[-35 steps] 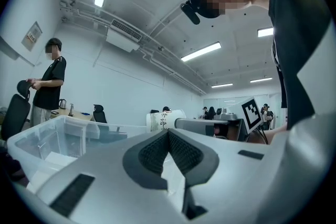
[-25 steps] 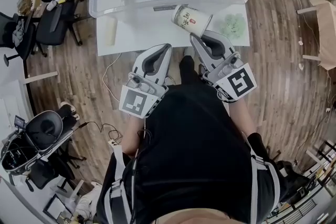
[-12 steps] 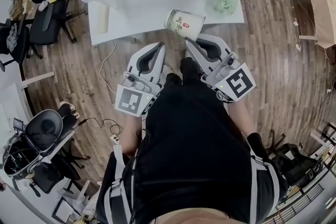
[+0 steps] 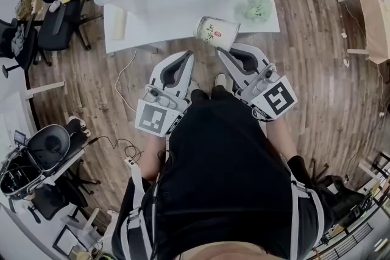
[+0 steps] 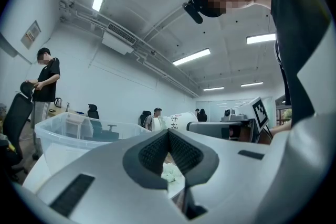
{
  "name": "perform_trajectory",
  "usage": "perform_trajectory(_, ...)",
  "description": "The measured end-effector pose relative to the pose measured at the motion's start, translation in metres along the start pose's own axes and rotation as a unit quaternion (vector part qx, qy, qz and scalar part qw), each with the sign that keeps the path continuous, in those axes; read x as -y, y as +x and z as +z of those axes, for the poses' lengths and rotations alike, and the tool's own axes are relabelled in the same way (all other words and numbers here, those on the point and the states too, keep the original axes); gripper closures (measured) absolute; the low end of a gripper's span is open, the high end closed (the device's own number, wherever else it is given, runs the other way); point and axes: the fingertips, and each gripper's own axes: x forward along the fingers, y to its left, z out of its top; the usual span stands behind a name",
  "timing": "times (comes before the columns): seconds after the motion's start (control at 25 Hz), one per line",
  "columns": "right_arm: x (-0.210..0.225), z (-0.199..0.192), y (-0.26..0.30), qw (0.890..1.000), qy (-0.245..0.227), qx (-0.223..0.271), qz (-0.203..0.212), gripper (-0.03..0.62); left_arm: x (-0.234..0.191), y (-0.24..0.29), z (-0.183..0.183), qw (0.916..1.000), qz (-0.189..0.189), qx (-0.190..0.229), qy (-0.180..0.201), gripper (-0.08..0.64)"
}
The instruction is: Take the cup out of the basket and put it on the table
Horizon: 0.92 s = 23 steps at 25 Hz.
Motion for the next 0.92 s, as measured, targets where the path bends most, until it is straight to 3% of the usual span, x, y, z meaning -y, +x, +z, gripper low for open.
perform_trajectory(0.92, -0.002, -0.002, -0.012, 1.000, 0.003, 0.007, 0.017, 0.565, 0.016, 0.008, -0.002, 0.9999, 0.011, -0.007, 0.010, 0.543)
